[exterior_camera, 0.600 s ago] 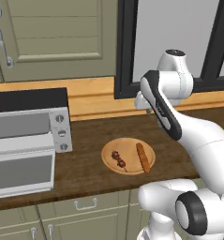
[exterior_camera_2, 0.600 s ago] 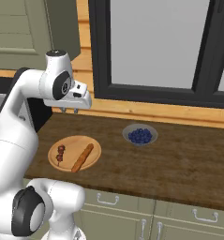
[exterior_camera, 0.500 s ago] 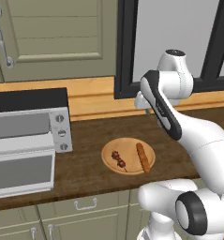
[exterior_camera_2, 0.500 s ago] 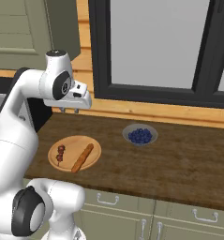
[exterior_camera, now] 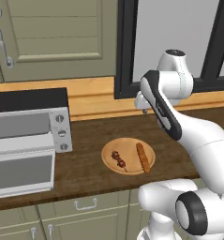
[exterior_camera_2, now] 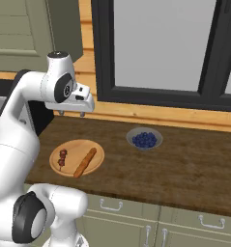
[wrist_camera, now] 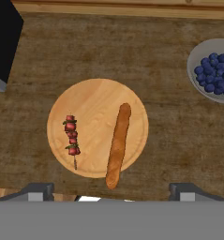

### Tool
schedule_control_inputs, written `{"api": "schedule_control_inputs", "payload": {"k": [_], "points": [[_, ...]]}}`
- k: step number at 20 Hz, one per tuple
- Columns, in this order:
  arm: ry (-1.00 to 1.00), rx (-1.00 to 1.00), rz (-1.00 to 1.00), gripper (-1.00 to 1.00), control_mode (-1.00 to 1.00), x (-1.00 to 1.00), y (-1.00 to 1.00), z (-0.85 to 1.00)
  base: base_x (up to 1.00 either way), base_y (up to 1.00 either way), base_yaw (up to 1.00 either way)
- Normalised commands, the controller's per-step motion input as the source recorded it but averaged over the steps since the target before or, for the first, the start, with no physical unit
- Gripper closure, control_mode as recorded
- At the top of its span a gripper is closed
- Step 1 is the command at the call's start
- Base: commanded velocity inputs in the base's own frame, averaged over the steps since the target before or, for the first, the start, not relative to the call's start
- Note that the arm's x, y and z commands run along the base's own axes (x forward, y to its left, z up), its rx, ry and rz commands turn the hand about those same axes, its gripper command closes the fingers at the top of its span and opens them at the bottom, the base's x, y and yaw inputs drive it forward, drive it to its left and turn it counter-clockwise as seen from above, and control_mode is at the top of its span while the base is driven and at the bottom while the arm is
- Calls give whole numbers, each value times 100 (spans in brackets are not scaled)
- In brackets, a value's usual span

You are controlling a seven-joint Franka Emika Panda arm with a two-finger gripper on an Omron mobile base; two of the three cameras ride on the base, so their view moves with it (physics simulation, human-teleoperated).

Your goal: Pick up the kebab skewer and baguette bread, and place them inside the toaster oven. Close the toaster oven door and start by setting the timer.

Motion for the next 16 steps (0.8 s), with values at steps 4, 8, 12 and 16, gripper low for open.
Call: {"api": "schedule_control_inputs", "payload": {"k": [4,8,12,16], "points": [[0,0,0,-100,100,0,0,0,0,0,0],[0,0,0,-100,100,0,0,0,0,51,0],[0,0,0,-100,100,0,0,0,10,49,0],[0,0,0,-100,100,0,0,0,11,51,0]]}}
